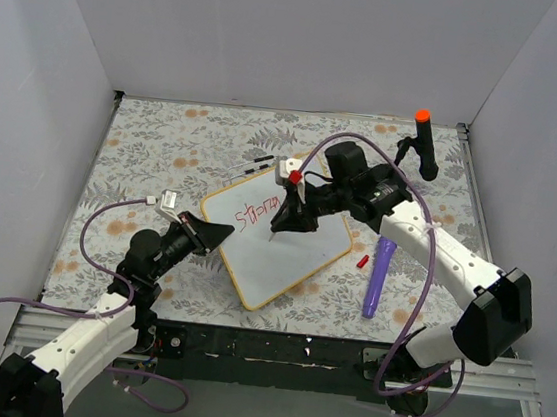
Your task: Write a sentence on the whiteboard
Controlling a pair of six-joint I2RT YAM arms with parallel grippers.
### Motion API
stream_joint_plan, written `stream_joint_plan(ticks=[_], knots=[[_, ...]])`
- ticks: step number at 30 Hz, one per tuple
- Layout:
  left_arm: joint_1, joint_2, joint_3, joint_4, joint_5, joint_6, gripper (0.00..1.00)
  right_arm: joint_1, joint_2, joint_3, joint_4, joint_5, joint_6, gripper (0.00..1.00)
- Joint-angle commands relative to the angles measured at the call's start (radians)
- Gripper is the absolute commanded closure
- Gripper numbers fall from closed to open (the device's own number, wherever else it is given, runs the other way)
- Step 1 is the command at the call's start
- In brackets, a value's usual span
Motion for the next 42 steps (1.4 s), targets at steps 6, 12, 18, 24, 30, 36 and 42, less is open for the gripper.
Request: stream_joint_plan(ticks=[6, 12, 18, 24, 30, 36, 42], knots=[[-0.003, -0.007, -0.008, 0.210, -0.043, -0.060, 1.00, 0.111, 0.088, 0.092, 0.157, 0.092, 0.131, 0.99], [-0.003, -0.001, -0.021, 0.241, -0.040, -0.064, 1.00, 0.149, 0.108, 0.066, 0.193, 0.081, 0.162, 0.99], [-0.003, 0.008, -0.032, 0.274, -0.031, -0.061, 1.00, 0.154, 0.145, 0.087, 0.211, 0.093, 0.191, 0.99], [-0.003, 0.018, -0.040, 0.293, -0.014, -0.057, 1.00, 0.158, 0.181, 0.104, 0.213, 0.108, 0.209, 0.99], [-0.003, 0.028, -0.043, 0.313, 0.000, -0.052, 1.00, 0.158, 0.205, 0.126, 0.214, 0.108, 0.218, 0.99], [-0.003, 0.036, -0.044, 0.326, 0.006, -0.052, 1.00, 0.160, 0.211, 0.133, 0.210, 0.108, 0.220, 0.99], [-0.003, 0.044, -0.044, 0.339, 0.014, -0.052, 1.00, 0.158, 0.215, 0.120, 0.213, 0.116, 0.215, 0.99]])
